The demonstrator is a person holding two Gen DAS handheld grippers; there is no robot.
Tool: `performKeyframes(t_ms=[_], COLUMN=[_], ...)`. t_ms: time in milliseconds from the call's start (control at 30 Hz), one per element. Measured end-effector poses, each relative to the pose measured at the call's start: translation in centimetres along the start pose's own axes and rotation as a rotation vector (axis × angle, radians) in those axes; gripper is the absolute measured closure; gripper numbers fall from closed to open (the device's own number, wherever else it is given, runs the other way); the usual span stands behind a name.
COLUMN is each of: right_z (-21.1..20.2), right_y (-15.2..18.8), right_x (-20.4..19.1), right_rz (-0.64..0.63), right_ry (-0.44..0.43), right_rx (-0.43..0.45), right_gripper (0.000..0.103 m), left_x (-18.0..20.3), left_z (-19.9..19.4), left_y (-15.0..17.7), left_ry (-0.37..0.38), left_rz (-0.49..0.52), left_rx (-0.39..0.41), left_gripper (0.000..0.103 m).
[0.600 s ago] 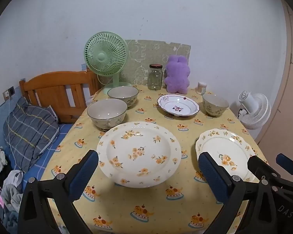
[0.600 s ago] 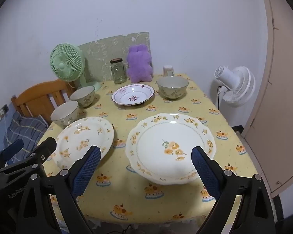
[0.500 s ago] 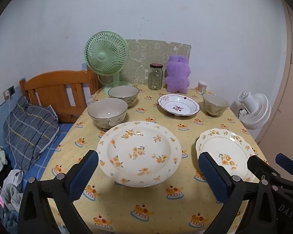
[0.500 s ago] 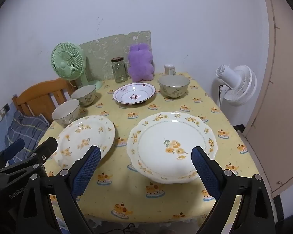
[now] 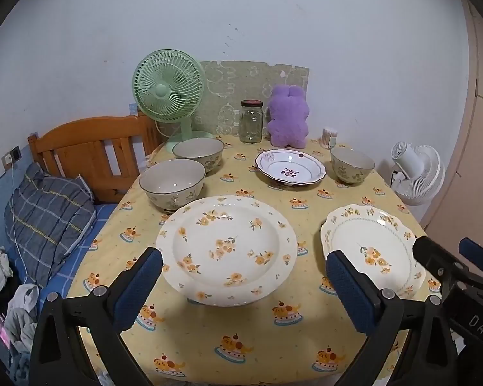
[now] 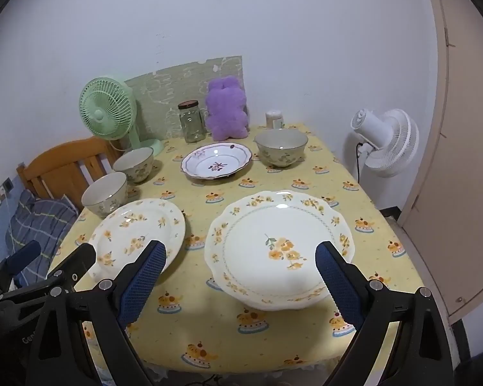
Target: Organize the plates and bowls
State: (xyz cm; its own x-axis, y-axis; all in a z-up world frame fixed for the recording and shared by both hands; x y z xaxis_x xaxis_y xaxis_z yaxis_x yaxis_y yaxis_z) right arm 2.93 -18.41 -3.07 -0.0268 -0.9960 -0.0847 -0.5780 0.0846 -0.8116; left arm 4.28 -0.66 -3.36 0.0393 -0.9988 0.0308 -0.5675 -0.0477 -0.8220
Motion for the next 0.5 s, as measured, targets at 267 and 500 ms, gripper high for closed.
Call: performKeyframes(t_ms=[267, 500], right_z=[0.19, 0.27], right_y=[-0.26, -0.36], right_x=[0.2, -0.2], right_rz=[0.005, -0.002], right_ry=[0.011, 0.005], right_rx=[0.005, 0.011], right_gripper=[0.007, 0.007], left_x=[0.21, -0.14], left_z=[0.32, 0.22], left_y=[-0.1, -0.17], left_ry=[-0.002, -0.011], left_rz=[0.013, 0.012], left_rx=[-0.008, 0.005], left_gripper=[0.001, 0.002])
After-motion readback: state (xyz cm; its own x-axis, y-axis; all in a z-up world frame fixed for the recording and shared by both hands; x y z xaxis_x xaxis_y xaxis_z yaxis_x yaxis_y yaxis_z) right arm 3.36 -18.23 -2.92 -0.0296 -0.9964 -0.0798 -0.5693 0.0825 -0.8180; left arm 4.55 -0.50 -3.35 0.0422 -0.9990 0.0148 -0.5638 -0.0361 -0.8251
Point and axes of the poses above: each gripper's, at about its wrist camera, not at the fingertips, and z roughly the way its jaws point, x to its right, y to its underside, the point moved 5 cm from there along z, roughly the way its jaws point, and after that the axes turned 2 degrees about x, right-handed, at the moved point
